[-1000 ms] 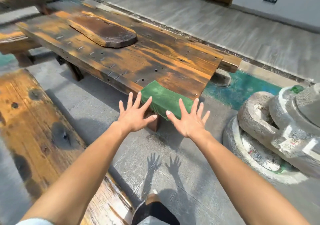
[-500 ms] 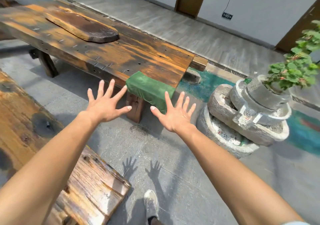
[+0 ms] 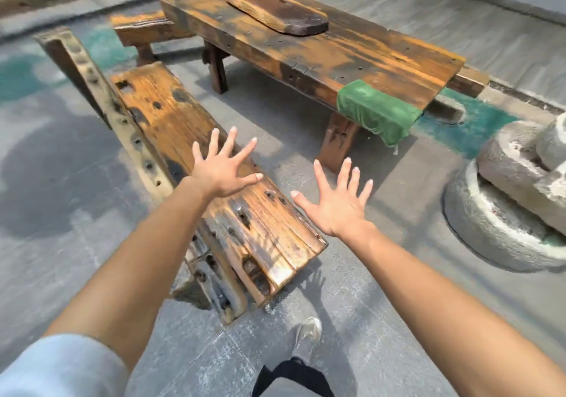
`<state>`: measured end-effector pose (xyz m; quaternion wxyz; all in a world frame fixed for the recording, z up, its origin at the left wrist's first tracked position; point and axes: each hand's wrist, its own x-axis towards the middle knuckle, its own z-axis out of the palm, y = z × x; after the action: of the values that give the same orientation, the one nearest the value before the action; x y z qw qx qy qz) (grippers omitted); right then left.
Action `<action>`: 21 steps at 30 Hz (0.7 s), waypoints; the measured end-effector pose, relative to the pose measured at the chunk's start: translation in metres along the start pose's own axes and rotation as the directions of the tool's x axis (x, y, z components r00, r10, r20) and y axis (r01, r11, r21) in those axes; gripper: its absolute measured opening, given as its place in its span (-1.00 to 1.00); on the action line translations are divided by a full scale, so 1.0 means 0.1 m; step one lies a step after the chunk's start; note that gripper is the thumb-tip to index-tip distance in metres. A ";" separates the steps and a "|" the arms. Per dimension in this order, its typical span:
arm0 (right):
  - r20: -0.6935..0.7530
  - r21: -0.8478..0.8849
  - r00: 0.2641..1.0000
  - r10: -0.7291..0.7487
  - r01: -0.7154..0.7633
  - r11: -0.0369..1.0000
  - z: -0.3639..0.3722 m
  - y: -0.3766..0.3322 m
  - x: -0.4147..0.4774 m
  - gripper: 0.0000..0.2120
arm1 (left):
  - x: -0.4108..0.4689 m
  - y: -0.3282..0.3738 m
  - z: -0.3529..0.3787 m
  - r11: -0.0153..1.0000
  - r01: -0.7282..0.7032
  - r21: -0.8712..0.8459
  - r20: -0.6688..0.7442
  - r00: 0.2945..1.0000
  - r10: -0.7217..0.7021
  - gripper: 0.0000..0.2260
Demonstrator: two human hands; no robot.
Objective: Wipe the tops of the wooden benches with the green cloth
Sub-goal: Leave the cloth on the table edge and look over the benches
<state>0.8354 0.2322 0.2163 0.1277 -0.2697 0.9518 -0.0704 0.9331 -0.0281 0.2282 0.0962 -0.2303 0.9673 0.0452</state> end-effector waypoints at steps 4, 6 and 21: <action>0.041 -0.028 0.999 -0.029 0.030 0.999 0.37 -0.34 -0.41 -0.08 | -0.64 -0.43 0.26 0.998 0.047 0.045 0.083 0.995 -0.050 -0.23; 0.029 -0.015 0.999 -0.017 0.017 1.000 0.48 -0.40 -0.51 -0.08 | -0.77 -0.49 0.35 0.999 0.036 0.040 0.125 0.991 -0.041 -0.22; -0.026 -0.021 0.996 0.085 -0.085 0.996 0.71 -1.35 -1.68 -0.13 | -1.69 -1.23 0.50 0.986 -0.154 0.062 0.099 0.984 0.148 -0.25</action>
<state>1.0609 0.2026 0.2099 0.1158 -0.2294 0.9647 -0.0576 1.1453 -0.0569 0.2095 0.1457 -0.1505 0.9774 0.0295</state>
